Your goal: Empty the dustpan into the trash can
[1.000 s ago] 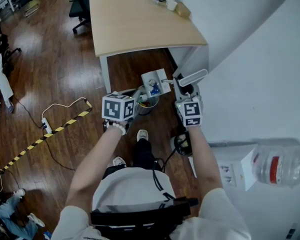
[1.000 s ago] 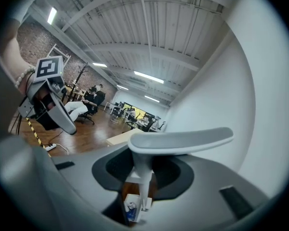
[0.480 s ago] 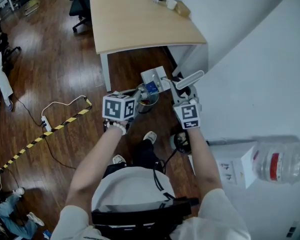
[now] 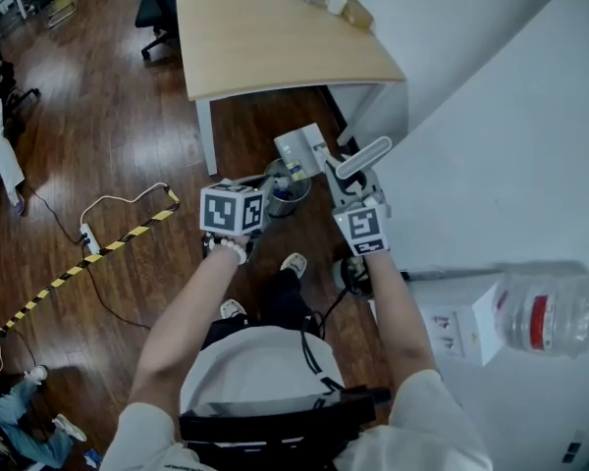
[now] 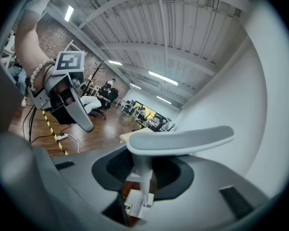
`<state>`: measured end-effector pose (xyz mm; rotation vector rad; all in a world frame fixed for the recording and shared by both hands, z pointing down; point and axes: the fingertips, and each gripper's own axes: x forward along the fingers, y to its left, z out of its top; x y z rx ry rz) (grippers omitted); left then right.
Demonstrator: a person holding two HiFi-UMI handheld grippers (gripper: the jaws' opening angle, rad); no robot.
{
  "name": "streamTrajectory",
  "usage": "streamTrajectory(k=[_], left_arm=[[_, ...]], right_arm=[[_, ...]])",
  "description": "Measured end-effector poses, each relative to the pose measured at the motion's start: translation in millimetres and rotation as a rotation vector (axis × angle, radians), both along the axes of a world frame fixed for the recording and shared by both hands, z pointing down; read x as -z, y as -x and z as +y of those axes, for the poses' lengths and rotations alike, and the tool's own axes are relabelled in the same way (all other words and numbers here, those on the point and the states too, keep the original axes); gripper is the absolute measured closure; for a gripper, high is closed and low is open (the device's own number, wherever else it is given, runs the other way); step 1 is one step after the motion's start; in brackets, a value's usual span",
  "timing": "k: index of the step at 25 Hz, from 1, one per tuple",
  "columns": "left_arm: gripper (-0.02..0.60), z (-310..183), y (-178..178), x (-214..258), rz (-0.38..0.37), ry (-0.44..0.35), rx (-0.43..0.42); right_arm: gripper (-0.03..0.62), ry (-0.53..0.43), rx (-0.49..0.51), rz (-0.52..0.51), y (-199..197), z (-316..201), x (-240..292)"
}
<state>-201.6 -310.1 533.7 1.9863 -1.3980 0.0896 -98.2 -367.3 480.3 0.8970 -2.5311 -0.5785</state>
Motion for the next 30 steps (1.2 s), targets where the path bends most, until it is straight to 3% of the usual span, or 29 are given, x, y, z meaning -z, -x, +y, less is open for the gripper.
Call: streamTrajectory(k=[14, 30], left_arm=[[0.592, 5.0, -6.9, 1.3, -0.004, 0.003, 0.002], [0.592, -39.7, -32.7, 14.7, -0.016, -0.009, -0.034]], right_arm=[[0.476, -0.039, 0.092, 0.078, 10.4, 24.7, -13.6], [0.476, 0.03, -0.001, -0.015, -1.3, -33.9, 16.1]])
